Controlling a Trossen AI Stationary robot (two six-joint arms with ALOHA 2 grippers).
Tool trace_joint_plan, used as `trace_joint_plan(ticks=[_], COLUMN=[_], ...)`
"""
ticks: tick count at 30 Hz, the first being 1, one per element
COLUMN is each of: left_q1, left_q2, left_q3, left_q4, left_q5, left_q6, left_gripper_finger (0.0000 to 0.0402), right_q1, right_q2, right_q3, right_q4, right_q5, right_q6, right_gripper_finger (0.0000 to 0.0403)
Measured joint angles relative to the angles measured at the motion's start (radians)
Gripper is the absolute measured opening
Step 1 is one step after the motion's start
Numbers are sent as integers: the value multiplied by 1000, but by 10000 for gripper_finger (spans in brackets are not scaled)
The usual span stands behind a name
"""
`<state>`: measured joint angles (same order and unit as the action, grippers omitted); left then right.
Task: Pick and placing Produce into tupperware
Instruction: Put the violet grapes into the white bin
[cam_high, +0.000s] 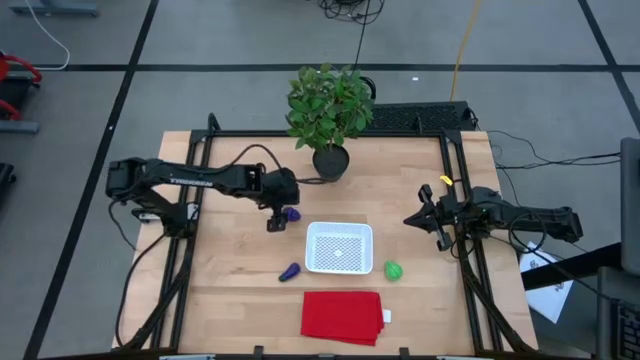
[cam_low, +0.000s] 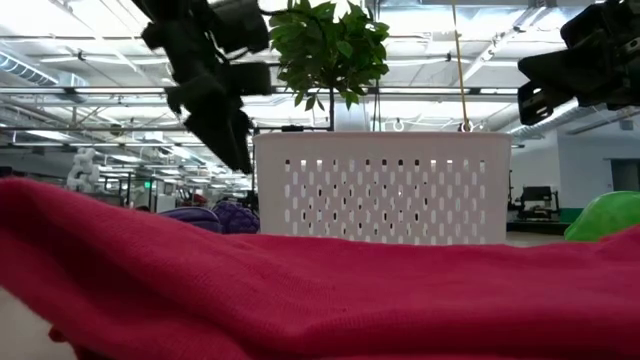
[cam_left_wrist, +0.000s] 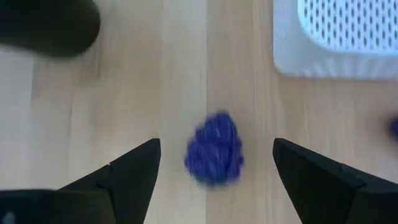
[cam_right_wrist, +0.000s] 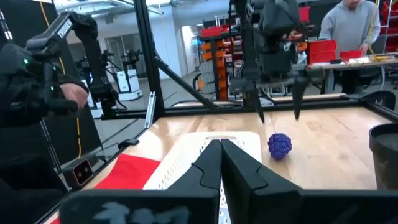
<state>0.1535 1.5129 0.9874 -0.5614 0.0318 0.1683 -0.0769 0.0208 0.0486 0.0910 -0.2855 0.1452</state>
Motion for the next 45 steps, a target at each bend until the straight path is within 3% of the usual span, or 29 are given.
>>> trace_joint_plan(ticks=[6, 13, 45], left_q1=[-17, -25, -15], left_q2=[72, 127, 250], left_q3=[-2, -1, -1], left_q4=[-21, 4, 52], left_q5=[42, 6, -30], left_q6=[60, 98, 177], left_gripper_finger=[334, 346, 347], right_q1=[0, 0, 0], right_q2=[23, 36, 45], right_q3=[0, 0, 0], right_q4=[7, 4, 1], right_q5=[0, 0, 0], right_q6=[0, -3, 0], right_gripper_finger=[0, 0, 0])
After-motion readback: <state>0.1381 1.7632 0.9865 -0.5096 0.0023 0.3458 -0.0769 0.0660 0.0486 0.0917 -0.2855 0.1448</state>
